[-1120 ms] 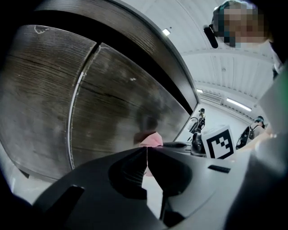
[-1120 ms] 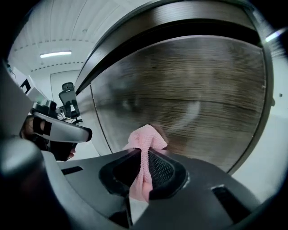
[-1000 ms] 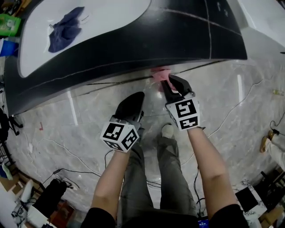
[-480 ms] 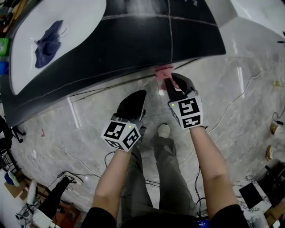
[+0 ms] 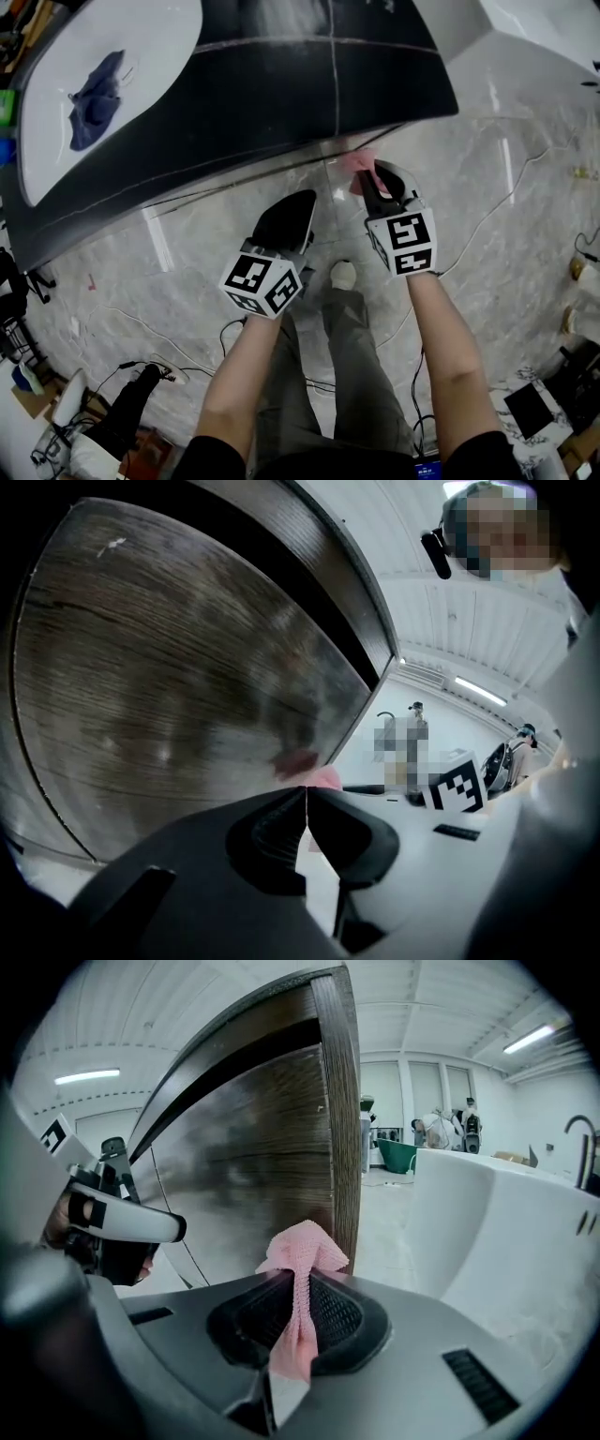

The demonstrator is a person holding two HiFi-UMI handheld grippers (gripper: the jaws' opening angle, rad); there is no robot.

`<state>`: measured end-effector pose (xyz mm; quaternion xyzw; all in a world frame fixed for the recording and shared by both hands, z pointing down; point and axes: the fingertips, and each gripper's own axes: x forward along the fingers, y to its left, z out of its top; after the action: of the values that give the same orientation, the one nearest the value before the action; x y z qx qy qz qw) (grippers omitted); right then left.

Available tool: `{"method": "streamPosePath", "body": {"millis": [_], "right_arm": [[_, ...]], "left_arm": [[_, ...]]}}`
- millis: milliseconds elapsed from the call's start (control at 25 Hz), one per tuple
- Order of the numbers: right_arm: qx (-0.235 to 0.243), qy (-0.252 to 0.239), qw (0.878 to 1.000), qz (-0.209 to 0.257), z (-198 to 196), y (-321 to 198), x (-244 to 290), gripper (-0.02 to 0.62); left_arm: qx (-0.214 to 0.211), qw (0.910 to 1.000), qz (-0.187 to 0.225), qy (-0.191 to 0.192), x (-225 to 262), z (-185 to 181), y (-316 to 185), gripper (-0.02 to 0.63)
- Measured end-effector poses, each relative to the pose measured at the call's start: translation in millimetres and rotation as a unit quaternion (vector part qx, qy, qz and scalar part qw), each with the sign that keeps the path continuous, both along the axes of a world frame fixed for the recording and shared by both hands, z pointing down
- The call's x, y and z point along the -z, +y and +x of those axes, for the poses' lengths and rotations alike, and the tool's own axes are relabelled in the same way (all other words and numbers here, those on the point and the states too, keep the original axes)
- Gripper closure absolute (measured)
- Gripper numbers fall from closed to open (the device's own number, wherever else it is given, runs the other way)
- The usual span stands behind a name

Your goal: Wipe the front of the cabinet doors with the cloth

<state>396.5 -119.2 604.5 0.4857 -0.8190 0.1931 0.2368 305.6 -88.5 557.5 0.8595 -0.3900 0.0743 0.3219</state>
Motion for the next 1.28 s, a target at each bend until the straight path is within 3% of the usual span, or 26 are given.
{"method": "streamPosePath", "body": {"millis": [560, 1280], "right_arm": [[-0.026, -0.022, 0.999, -0.012, -33.8, 35.0, 20.1, 0.540], [0.002, -0.057, 0.998, 0.003, -150.6, 53.1, 83.2, 0.541]], "left_arm": [[0.005, 1.0000, 0.005, -0.005, 17.7, -48.8, 18.3, 0.597], [0.045, 0.9988, 0.001, -0.020, 56.4, -162.3, 66.6, 0.597]]}}
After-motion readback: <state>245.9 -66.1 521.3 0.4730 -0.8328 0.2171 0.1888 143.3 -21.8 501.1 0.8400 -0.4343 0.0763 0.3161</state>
